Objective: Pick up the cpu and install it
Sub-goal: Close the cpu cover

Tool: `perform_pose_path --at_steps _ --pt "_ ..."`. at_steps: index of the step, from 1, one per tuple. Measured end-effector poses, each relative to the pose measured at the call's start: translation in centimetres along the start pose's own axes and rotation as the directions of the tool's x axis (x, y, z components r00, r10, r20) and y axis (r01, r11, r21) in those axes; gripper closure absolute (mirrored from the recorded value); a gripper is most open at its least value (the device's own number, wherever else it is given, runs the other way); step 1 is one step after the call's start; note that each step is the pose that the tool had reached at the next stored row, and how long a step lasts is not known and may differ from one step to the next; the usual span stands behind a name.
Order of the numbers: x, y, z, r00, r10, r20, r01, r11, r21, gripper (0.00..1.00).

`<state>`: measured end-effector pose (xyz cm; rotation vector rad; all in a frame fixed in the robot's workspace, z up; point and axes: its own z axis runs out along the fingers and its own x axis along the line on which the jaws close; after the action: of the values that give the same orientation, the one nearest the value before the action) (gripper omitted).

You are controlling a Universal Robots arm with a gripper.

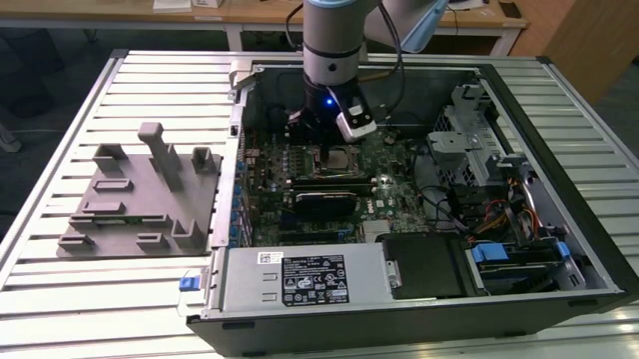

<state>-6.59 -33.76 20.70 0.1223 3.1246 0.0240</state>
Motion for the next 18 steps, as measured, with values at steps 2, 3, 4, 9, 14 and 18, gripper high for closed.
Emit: perform_pose_path --at_steps 2,3,4,9,14,18 --pt "0.04 -0.01 0.1 1.0 0.0 -0.0001 0.0 1.0 0.0001 0.89" --pt "0.07 -0.01 0.14 1.0 0.0 -0.0001 0.0 1.0 0.0001 0.89" --pt "0.11 -0.02 0.16 1.0 0.0 -0.0002 0.0 1.0 0.0002 0.89" --pt "0.5 -0.05 0.26 1.0 0.0 -0.0001 0.0 1.0 -0.0005 0.89" --pt "0.71 -0.07 0.43 1.0 0.0 -0.0002 0.0 1.0 -0.0015 0.89" --pt "0.75 -0.08 0.61 1.0 0.0 -0.0003 0.0 1.0 -0.0022 0.89"
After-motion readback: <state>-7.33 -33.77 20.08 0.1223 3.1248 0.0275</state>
